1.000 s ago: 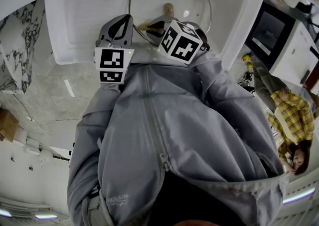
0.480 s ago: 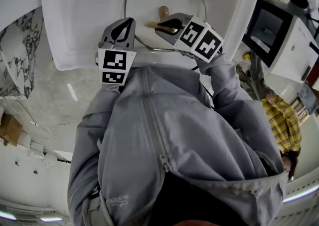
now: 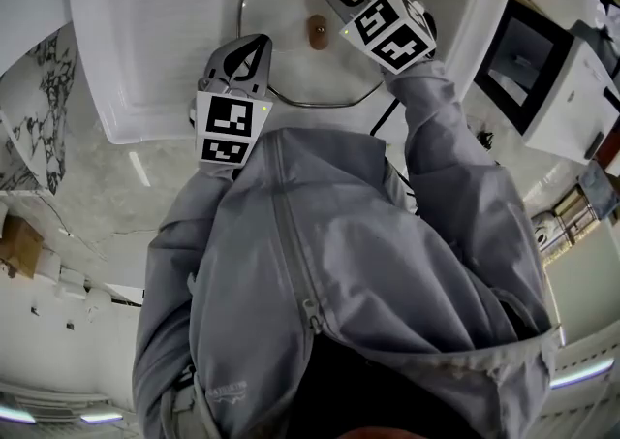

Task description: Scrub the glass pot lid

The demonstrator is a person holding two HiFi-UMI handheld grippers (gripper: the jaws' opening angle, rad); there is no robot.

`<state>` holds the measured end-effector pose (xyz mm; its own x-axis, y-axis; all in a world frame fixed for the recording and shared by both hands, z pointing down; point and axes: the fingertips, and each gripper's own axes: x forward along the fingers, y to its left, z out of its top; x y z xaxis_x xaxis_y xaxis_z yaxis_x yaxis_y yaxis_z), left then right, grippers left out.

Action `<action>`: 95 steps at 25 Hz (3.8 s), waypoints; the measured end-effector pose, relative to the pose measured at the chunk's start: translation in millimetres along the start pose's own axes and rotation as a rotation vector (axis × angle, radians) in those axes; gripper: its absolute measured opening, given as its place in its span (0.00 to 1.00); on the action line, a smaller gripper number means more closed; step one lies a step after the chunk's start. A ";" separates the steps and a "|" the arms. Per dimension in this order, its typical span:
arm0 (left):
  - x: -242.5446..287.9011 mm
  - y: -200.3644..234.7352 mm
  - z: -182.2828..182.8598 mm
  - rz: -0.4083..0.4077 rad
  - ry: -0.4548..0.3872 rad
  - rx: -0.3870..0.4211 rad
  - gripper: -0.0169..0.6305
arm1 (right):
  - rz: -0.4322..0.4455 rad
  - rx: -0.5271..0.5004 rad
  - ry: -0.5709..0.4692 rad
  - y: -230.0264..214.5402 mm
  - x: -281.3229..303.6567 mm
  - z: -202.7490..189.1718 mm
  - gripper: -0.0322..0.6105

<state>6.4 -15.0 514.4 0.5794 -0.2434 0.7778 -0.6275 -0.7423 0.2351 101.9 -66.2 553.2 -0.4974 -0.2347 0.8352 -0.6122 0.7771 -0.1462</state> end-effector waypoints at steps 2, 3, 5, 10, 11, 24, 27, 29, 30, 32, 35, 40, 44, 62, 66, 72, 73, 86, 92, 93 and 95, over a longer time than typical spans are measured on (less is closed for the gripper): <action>3.5 -1.3 1.1 -0.008 0.006 0.000 0.04 | -0.010 -0.036 0.017 -7.9 14.8 -6.0 0.12; 4.9 -2.2 1.8 -0.012 0.009 -0.001 0.04 | -0.014 -0.057 0.025 -11.1 21.4 -8.7 0.11; 6.7 -4.2 2.9 -0.019 0.011 -0.002 0.04 | -0.024 -0.100 0.036 -16.4 32.6 -13.2 0.11; 8.0 -5.8 0.8 -0.028 0.017 0.004 0.04 | -0.015 -0.154 0.050 -17.5 51.6 -17.3 0.11; 8.0 -6.0 0.0 -0.028 0.018 0.004 0.04 | -0.011 -0.163 0.056 -15.9 54.1 -18.8 0.11; 1.3 -6.5 -5.2 -0.016 0.005 0.010 0.04 | 0.073 -0.128 0.078 4.6 59.5 -29.0 0.11; -0.5 -8.1 -5.5 -0.022 0.002 0.018 0.04 | 0.103 -0.130 0.087 20.7 54.4 -30.8 0.12; -1.5 -9.8 -5.5 -0.026 -0.003 0.025 0.04 | 0.120 -0.109 0.091 31.2 50.1 -32.7 0.11; -1.8 -11.0 -5.5 -0.029 -0.006 0.029 0.04 | 0.128 -0.091 0.091 36.1 47.6 -34.0 0.11; -2.6 -14.1 -5.5 -0.032 -0.009 0.037 0.04 | 0.148 -0.061 0.088 46.2 42.1 -36.5 0.11; -4.8 -18.7 -6.2 -0.035 -0.013 0.049 0.04 | 0.178 -0.051 0.092 63.2 33.8 -39.8 0.11; -8.0 -27.0 -5.0 -0.046 -0.023 0.072 0.04 | 0.199 0.001 0.098 85.6 17.1 -45.5 0.11; -10.6 -34.9 -4.9 -0.051 -0.028 0.088 0.04 | 0.216 0.025 0.097 104.8 2.0 -48.8 0.11; -7.1 -59.4 5.5 -0.081 -0.029 0.132 0.04 | 0.507 0.176 0.097 179.1 -64.7 -41.7 0.11; -4.4 -60.0 8.0 -0.083 -0.025 0.134 0.04 | 0.530 0.197 0.041 169.3 -81.5 -32.0 0.11; 3.8 -62.6 15.8 -0.098 -0.022 0.128 0.04 | 0.310 0.227 -0.055 88.1 -102.4 -29.5 0.11; 5.6 -63.2 16.6 -0.101 -0.020 0.127 0.04 | 0.270 0.215 -0.057 75.0 -103.7 -31.0 0.11; 24.2 -64.1 24.8 -0.126 0.002 0.109 0.04 | 0.036 -0.218 0.084 -7.6 -47.9 -62.4 0.11; 30.2 -61.0 22.7 -0.120 0.017 0.089 0.04 | 0.030 -0.274 0.098 -20.5 -16.4 -74.3 0.12; 31.0 -61.1 22.3 -0.120 0.020 0.087 0.04 | 0.030 -0.287 0.106 -21.5 -12.6 -75.8 0.11; 31.8 -61.9 20.5 -0.121 0.026 0.085 0.04 | 0.037 -0.298 0.119 -21.8 -5.6 -78.2 0.11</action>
<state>74.4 10.5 512.6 0.6340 -0.1336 0.7617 -0.5070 -0.8155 0.2790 166.0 -36.1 593.1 -0.4299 -0.1468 0.8908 -0.3793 0.9248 -0.0307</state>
